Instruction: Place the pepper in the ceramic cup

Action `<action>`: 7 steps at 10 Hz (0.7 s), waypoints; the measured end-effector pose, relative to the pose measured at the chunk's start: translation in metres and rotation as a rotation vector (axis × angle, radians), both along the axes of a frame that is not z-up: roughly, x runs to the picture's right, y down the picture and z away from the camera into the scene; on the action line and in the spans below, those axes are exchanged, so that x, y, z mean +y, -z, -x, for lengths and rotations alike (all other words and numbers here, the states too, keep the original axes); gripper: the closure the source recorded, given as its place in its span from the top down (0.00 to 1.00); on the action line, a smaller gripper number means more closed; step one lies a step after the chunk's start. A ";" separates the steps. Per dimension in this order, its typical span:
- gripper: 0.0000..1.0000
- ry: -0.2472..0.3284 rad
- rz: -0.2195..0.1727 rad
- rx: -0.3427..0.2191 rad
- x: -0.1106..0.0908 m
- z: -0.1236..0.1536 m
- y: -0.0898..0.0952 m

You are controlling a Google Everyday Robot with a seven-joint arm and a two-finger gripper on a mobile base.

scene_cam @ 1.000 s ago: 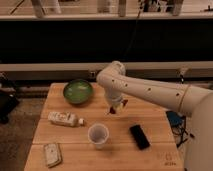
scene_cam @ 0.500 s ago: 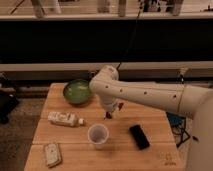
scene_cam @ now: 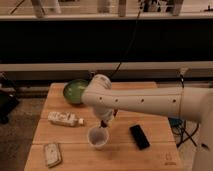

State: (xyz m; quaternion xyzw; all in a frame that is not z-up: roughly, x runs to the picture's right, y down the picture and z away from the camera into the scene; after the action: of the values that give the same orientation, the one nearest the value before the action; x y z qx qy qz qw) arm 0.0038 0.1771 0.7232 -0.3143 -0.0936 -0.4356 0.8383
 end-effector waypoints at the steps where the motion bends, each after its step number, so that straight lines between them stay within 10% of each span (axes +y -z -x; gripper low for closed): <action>1: 0.01 0.007 -0.004 -0.005 0.000 0.001 0.000; 7: 0.01 -0.020 -0.022 -0.007 -0.017 -0.014 -0.003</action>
State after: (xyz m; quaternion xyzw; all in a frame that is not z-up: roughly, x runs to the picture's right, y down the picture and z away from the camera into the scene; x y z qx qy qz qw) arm 0.0180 0.1596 0.7258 -0.3025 -0.0947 -0.4293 0.8457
